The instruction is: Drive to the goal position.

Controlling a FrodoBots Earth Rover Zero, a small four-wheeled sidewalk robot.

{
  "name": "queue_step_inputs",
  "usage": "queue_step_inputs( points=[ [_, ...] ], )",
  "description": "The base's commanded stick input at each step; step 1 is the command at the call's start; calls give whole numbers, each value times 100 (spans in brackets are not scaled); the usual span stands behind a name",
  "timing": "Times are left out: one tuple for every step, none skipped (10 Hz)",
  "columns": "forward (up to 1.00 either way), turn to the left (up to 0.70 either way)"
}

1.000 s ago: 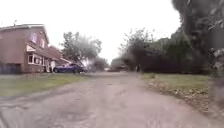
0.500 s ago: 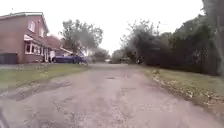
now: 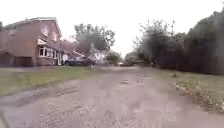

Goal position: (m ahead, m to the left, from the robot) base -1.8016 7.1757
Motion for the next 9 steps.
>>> queue_step_inputs(
  points=[
    [100,40],
    [100,40],
    [100,40],
    [100,40],
    [100,40],
    [100,40],
    [100,40],
    [100,40],
    [76,30]
  ],
)
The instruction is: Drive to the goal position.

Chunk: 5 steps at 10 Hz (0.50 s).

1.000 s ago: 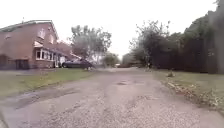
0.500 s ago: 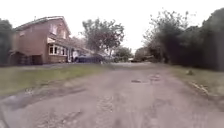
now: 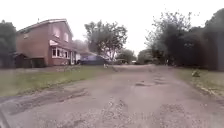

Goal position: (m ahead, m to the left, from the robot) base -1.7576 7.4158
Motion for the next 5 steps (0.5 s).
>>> queue_step_inputs(
  points=[
    [0,0],
    [0,0],
    [0,0],
    [0,0],
    [-38,0]
  ],
)
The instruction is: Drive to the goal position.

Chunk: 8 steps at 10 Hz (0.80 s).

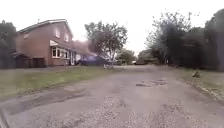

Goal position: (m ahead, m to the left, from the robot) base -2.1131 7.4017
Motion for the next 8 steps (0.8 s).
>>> queue_step_inputs(
  points=[
    [-100,0],
    [-100,0],
    [-100,-4],
    [-100,-7],
    [-100,-9],
    [-100,-29],
    [-100,-40],
    [-100,-40]
  ],
)
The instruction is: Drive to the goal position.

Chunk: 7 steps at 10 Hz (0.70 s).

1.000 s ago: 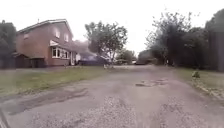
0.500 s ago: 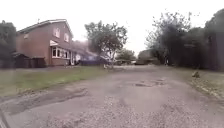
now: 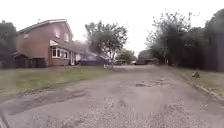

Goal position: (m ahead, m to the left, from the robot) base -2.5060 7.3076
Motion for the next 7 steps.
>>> queue_step_inputs(
  points=[
    [-100,-40],
    [-100,-40],
    [-100,-40],
    [-100,-33],
    [-100,-16],
    [-100,-10],
    [-100,-4]
  ],
)
